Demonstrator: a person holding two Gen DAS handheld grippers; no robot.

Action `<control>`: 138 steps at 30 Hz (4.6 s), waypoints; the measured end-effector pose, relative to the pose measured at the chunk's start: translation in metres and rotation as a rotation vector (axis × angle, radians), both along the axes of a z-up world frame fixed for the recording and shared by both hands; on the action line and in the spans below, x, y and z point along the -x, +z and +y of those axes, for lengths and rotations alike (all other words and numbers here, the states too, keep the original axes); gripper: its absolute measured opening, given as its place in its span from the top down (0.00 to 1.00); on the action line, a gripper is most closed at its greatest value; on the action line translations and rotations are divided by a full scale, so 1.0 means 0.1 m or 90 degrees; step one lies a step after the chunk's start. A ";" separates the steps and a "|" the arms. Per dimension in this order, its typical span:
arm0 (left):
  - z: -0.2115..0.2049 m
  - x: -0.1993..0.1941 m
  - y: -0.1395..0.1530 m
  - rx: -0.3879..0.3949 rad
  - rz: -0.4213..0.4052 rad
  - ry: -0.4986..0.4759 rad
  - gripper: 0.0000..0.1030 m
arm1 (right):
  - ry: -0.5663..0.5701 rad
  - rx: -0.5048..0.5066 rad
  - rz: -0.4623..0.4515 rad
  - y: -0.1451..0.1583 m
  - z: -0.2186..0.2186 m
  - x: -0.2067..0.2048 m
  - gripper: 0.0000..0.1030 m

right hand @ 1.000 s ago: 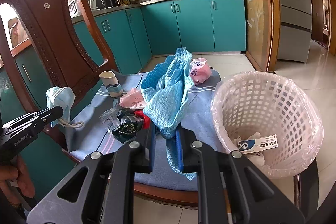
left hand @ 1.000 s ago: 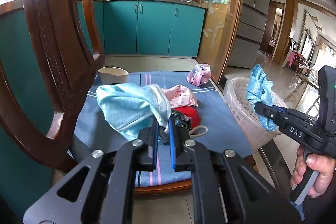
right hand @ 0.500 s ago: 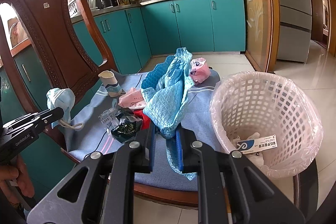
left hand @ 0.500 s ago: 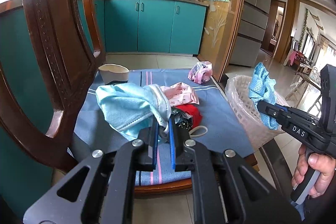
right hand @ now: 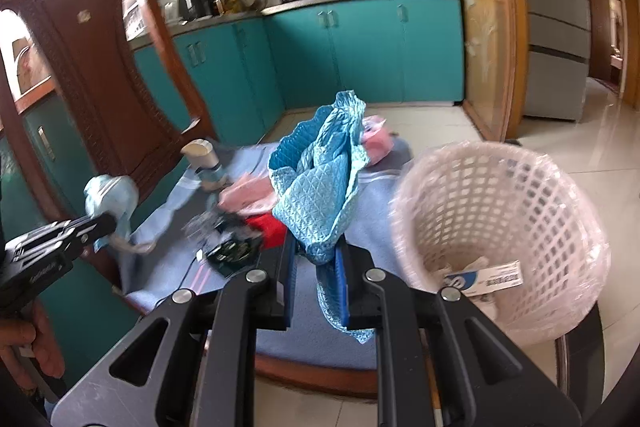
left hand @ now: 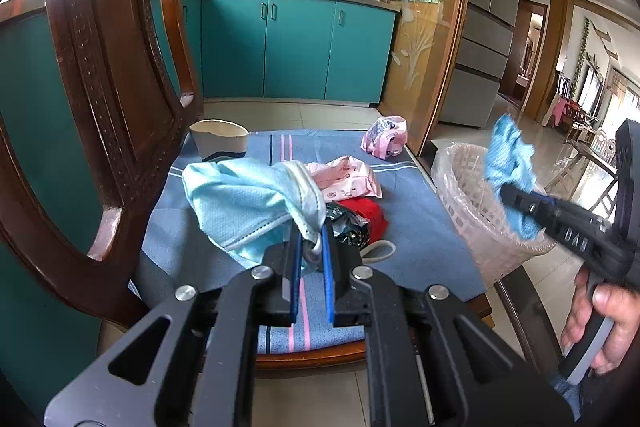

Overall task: Collect trash
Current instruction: 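Lift both blue cloths off the table and turn toward the basket, then lower the blue knitted cloth into the basket and open the right gripper, then move the light blue cloth over the basket and open the left gripper, then bring both grippers back above the remaining trash on the table, then grasp the clear plastic wrapper with the left gripper while the right gripper grasps the red packet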

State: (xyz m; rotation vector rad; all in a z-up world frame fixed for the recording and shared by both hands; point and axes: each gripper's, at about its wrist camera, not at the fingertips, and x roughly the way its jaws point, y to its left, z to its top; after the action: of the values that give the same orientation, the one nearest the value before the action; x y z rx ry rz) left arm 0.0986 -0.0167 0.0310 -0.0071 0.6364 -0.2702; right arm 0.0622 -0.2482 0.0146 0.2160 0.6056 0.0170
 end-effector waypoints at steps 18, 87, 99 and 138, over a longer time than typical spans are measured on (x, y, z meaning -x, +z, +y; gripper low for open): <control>-0.16 0.00 -0.10 -0.023 0.002 -0.036 0.90 | -0.264 -0.094 -0.080 0.12 -1.29 0.29 0.05; -0.15 -0.14 -0.29 -0.031 0.004 0.033 0.03 | -0.078 0.028 -0.033 -0.08 0.03 0.03 0.04; -0.17 -0.15 -0.31 -0.034 0.008 0.031 0.03 | -0.075 0.030 -0.031 -0.09 0.02 0.03 0.04; 0.18 -0.77 -0.53 0.039 0.069 0.053 0.99 | -0.011 0.096 0.042 -0.37 0.34 -0.37 0.04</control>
State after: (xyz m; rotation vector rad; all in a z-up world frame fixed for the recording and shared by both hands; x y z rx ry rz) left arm 0.1753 0.0012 -0.0217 -0.1070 0.7329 -0.2091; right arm 0.0995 -0.2142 -0.0219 0.0763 0.6678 -0.0531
